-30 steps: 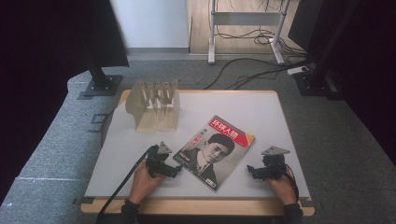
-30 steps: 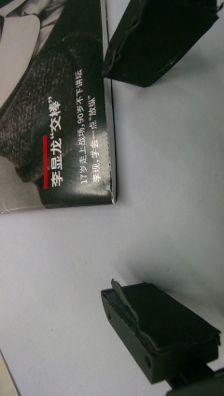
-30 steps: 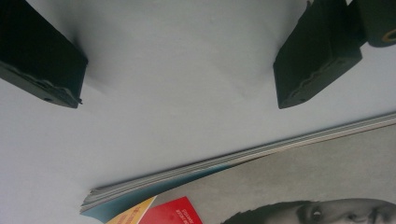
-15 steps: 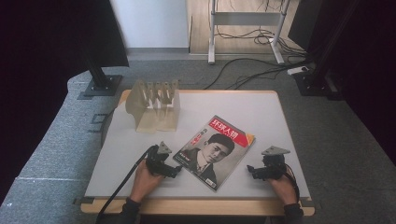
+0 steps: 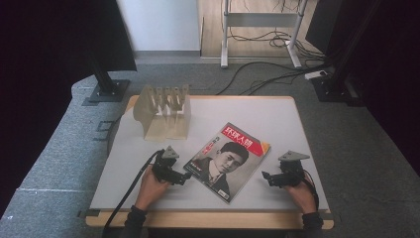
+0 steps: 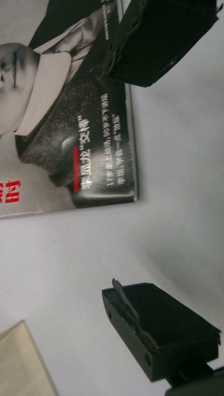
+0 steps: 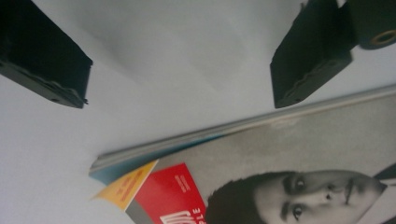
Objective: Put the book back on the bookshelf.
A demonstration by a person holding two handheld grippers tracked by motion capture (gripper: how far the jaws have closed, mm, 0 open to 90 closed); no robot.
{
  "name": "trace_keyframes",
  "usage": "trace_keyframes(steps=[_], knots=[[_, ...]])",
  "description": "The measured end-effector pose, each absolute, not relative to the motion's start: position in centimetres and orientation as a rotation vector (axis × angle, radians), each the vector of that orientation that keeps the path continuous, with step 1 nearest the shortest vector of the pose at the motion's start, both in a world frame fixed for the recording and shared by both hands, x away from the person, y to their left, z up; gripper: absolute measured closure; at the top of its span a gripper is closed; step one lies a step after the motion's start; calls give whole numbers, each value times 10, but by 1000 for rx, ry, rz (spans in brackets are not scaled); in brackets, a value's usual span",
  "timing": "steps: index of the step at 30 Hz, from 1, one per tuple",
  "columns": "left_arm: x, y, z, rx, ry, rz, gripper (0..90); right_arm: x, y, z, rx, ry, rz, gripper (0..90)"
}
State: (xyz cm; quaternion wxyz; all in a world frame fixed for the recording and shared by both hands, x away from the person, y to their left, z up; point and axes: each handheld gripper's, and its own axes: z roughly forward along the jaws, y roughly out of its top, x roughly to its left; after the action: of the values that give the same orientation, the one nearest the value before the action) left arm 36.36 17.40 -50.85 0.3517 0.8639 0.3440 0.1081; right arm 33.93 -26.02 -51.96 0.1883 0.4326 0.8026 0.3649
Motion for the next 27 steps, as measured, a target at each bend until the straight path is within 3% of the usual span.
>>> trace_keyframes(steps=[15, 27], knots=[[389, 140, -499, 2299, 811, 281, 0, 377, -238, -509, 1126, 2312, 1012, 0], [412, 123, -512, 2320, 790, 257, 0, 416, -224, -517, 1101, 2352, 961, 0]])
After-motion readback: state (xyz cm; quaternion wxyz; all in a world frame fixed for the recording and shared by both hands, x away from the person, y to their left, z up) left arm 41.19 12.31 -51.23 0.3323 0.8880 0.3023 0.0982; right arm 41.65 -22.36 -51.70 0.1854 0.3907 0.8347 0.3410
